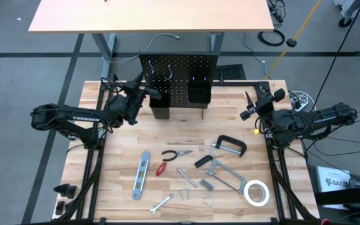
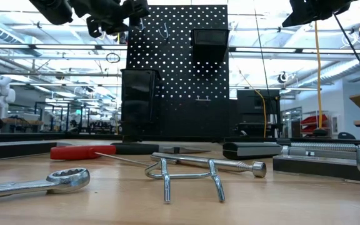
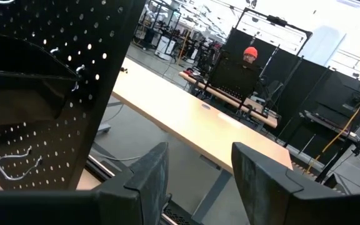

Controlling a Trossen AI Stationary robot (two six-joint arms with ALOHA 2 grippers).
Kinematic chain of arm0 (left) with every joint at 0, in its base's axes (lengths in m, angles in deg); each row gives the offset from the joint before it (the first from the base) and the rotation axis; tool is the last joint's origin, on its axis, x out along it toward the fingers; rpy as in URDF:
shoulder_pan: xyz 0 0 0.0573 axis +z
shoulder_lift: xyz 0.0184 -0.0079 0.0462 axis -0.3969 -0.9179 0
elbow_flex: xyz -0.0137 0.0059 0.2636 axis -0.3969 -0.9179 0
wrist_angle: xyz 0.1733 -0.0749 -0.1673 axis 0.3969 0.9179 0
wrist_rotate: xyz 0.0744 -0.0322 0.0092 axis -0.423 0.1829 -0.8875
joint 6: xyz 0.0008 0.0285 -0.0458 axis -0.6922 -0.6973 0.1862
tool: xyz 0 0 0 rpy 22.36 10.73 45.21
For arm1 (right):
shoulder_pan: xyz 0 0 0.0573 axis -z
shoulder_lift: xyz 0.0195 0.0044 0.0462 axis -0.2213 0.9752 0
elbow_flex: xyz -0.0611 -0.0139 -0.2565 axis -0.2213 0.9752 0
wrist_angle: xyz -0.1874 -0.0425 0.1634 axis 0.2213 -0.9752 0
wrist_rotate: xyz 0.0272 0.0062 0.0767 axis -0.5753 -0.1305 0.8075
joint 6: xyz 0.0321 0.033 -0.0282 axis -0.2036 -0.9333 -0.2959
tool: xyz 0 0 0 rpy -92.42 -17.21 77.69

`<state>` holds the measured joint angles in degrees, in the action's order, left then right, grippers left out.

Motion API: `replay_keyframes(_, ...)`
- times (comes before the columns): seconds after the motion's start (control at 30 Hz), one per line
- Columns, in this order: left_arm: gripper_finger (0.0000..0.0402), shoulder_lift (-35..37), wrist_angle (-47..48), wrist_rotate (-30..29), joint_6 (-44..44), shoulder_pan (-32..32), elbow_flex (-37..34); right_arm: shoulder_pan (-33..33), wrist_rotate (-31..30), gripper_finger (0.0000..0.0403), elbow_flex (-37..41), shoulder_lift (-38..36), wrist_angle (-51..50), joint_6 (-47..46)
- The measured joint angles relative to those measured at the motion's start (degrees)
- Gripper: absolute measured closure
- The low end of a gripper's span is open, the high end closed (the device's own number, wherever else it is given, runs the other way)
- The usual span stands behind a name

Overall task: Hang tools onto peg board
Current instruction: Insert the left silver hanger hook on the pegboard

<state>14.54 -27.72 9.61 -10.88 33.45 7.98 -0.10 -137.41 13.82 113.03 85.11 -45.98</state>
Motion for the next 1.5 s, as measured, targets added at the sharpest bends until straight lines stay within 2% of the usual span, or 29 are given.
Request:
replay_keyframes(0.23,0.0294,0.0,0.0,0.0,0.2,0.0,0.0,0.0,0.0,0.0236,0.0,0.0,0.0,0.0)
replay_keyframes(0.47,0.0389,0.0,-1.2,1.7,0.2,-0.1,0.3,0.0,0.0,0.0236,0.0,0.0,0.0,0.0)
replay_keyframes(0.73,0.0387,-0.1,2.4,0.7,-0.1,-2.9,5.4,0.0,0.0,0.0236,0.0,0.0,0.0,0.0)
replay_keyframes(0.87,0.0386,-0.1,9.7,-3.6,-0.1,-5.5,9.7,0.0,0.0,0.0236,0.0,0.0,0.0,0.0)
replay_keyframes(1.3,0.0386,0.0,37.5,-11.3,-0.1,-10.7,29.1,0.0,0.0,0.0236,0.0,0.0,0.0,0.0)
replay_keyframes(1.5,0.0386,0.2,42.7,-12.0,0.0,-11.8,33.7,0.0,0.1,0.0236,0.0,0.0,0.0,0.0)
